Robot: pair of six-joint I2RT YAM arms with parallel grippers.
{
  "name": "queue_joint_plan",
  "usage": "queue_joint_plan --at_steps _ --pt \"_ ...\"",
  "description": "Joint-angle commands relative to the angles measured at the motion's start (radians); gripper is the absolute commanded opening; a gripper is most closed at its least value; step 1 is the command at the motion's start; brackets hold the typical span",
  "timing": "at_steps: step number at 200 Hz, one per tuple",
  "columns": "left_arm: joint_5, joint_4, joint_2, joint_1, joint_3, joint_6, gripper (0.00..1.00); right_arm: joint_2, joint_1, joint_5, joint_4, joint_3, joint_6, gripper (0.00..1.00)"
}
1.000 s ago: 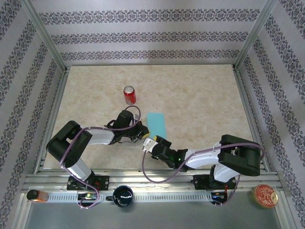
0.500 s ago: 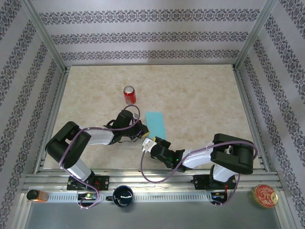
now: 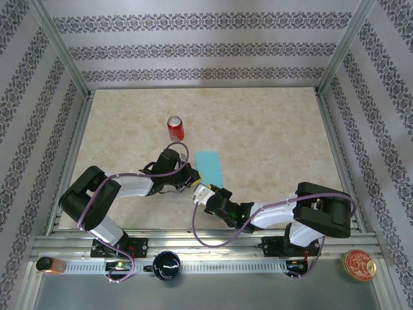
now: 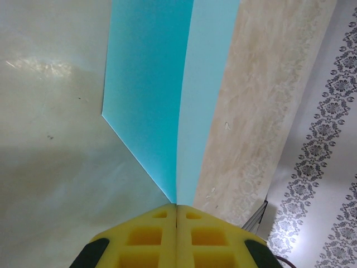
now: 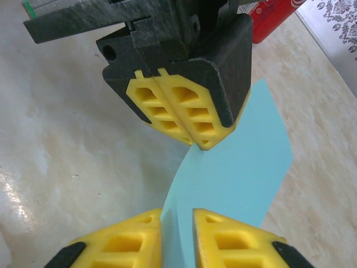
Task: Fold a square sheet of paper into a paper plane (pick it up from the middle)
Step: Third fold the triangle at the center of the table.
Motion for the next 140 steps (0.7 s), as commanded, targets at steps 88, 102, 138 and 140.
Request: queue_joint_plan --at_steps 88,102,138,140 --pt "-0.013 0.004 -0.035 -0.008 0.000 -0.014 0.00 -0.067 -0.051 -0.098 -0.011 -0.018 0.111 0.02" --pt "-0.009 0.006 -0.036 -0.007 0.002 -0.013 0.00 -0.066 -0.053 -0.118 -0.017 -0.015 0.114 0.01" --pt "-0.004 0.005 -0.033 -0.007 0.003 -0.012 0.00 -0.058 -0.054 -0.118 -0.019 -0.013 0.125 0.07" --pt "-0.004 0.005 -0.032 -0.007 0.004 -0.012 0.00 -0.056 -0.055 -0.117 -0.019 -0.012 0.125 0.08"
